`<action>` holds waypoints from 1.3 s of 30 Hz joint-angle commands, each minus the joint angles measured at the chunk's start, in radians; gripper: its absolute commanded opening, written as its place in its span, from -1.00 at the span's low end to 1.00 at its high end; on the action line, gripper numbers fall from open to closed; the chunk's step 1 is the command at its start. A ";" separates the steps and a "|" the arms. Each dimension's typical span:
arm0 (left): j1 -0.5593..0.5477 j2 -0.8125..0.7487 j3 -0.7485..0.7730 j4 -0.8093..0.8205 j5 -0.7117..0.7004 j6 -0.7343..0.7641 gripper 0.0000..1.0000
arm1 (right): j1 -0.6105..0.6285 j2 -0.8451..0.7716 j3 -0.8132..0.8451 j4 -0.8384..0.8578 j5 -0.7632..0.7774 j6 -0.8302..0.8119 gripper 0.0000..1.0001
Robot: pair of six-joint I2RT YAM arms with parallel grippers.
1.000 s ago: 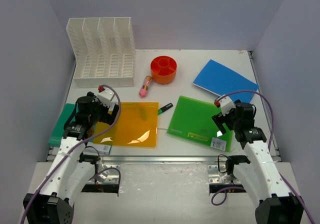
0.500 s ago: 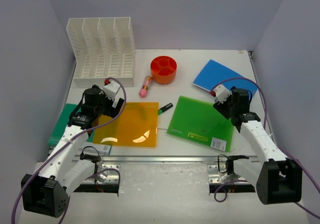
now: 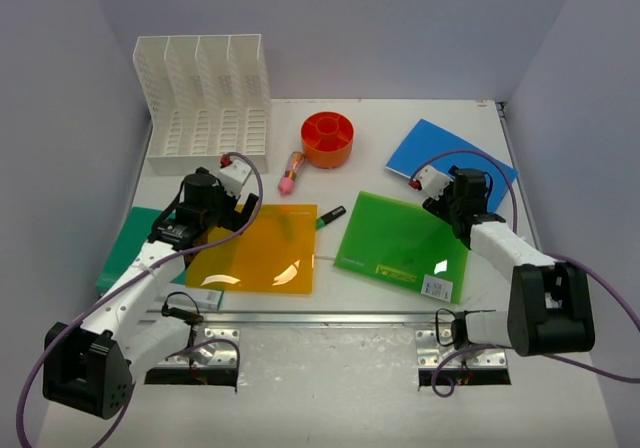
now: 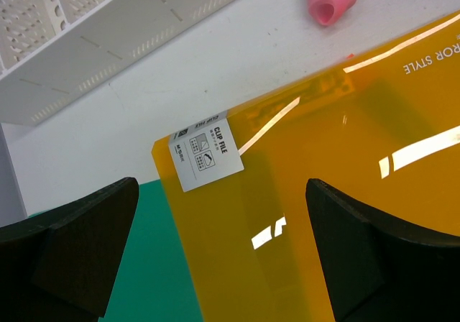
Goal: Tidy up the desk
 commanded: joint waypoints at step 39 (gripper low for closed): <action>-0.013 0.002 0.026 0.129 -0.053 0.000 1.00 | -0.029 0.259 -0.168 0.740 0.027 -0.321 -1.00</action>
